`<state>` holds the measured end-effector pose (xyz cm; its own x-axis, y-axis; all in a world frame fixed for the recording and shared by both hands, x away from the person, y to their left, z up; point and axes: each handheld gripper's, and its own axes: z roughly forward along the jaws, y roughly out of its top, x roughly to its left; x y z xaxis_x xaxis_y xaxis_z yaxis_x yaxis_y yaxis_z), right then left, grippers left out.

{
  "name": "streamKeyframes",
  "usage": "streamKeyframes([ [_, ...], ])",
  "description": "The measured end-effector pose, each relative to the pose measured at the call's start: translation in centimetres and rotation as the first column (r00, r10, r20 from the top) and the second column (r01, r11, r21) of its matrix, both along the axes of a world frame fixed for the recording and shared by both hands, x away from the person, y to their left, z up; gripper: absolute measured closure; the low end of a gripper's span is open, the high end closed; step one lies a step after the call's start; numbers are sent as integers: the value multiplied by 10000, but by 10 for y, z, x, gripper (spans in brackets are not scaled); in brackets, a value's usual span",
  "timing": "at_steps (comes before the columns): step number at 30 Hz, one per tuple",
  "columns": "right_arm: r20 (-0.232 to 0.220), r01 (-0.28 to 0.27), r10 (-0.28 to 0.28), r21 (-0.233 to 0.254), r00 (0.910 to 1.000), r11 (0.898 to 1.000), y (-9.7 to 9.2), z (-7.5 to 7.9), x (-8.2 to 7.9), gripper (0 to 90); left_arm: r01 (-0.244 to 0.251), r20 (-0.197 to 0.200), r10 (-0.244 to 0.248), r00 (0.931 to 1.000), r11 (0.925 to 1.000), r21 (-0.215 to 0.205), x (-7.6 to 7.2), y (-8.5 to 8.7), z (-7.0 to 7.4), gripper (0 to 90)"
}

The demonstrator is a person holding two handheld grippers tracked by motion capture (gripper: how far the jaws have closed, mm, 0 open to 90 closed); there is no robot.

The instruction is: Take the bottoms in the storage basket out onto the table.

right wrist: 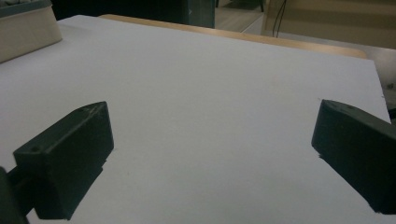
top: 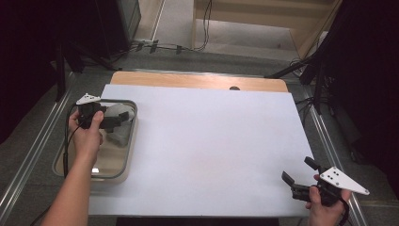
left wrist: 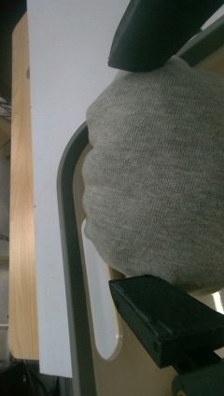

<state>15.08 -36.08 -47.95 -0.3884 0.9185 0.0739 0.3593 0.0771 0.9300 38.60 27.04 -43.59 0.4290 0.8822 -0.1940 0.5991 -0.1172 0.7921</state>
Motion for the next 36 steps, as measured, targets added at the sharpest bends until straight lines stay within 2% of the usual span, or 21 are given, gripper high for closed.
streamKeyframes([
  [6,19,40,-40,-11,10000,10000,0,0,-1,0,120,-168,-115,9998,9994,317,-4,1,5,0],
  [8,-11,54,-54,-9,10000,10000,0,0,0,0,189,-231,-182,9996,9993,317,-5,1,5,0],
  [9,-13,50,-50,-11,10000,10000,0,0,0,0,316,-390,-303,9988,9989,334,-6,2,4,0],
  [12,-23,78,-78,-16,10000,10000,0,0,0,0,326,-573,-310,9979,9991,284,-6,4,1,0],
  [14,-25,77,-77,-19,10000,10000,0,0,-1,0,322,-605,-298,9977,9987,404,-6,3,-1,0],
  [18,-76,92,-92,-4,9999,10000,0,0,0,0,380,-677,-312,9972,9940,1024,-6,-3,-8,0],
  [19,-88,94,-94,-21,9999,10000,0,0,0,0,384,-833,-266,9962,9888,1444,-5,-4,-9,0],
  [20,-70,72,-72,-42,9999,10000,0,0,0,0,401,-922,-247,9954,9849,1684,-5,-6,-12,0],
  [27,-86,94,-94,-53,9999,9999,1,0,-1,0,330,-1184,-157,9928,9887,1463,-2,-5,-19,0],
  [28,-101,87,-87,-50,9999,9999,1,0,-1,0,341,-1186,-159,9928,9877,1529,-2,-5,-20,0],
  [29,-97,83,-84,-59,9999,9999,1,0,0,0,412,-1212,-205,9924,9844,1712,-2,-7,-22,0],
  [30,-105,86,-87,-58,9999,9999,1,0,0,0,499,-1292,-233,9913,9772,2064,-2,-9,-24,0],
  [31,-99,91,-92,-64,9999,9999,1,0,0,0,598,-1509,-170,9884,9571,2835,-1,-13,-28,0],
  [32,-80,64,-64,-75,9999,10000,1,0,0,0,589,-1786,86,9839,9276,3690,1,-18,-34,0],
  [33,-81,60,-61,-75,9999,10000,1,0,0,0,532,-2048,410,9779,8993,4341,2,-21,-39,0],
  [34,-83,56,-57,-81,9999,10000,2,0,0,0,388,-2117,561,9757,9072,4190,4,-20,-40,0],
  [35,-74,56,-57,-75,10000,10000,2,0,0,0,234,-2153,667,9743,9201,3910,6,-18,-37,0],
  [36,-76,63,-63,-61,10000,10000,1,0,-1,0,165,-2168,711,9736,9258,3776,6,-16,-36,0],
])
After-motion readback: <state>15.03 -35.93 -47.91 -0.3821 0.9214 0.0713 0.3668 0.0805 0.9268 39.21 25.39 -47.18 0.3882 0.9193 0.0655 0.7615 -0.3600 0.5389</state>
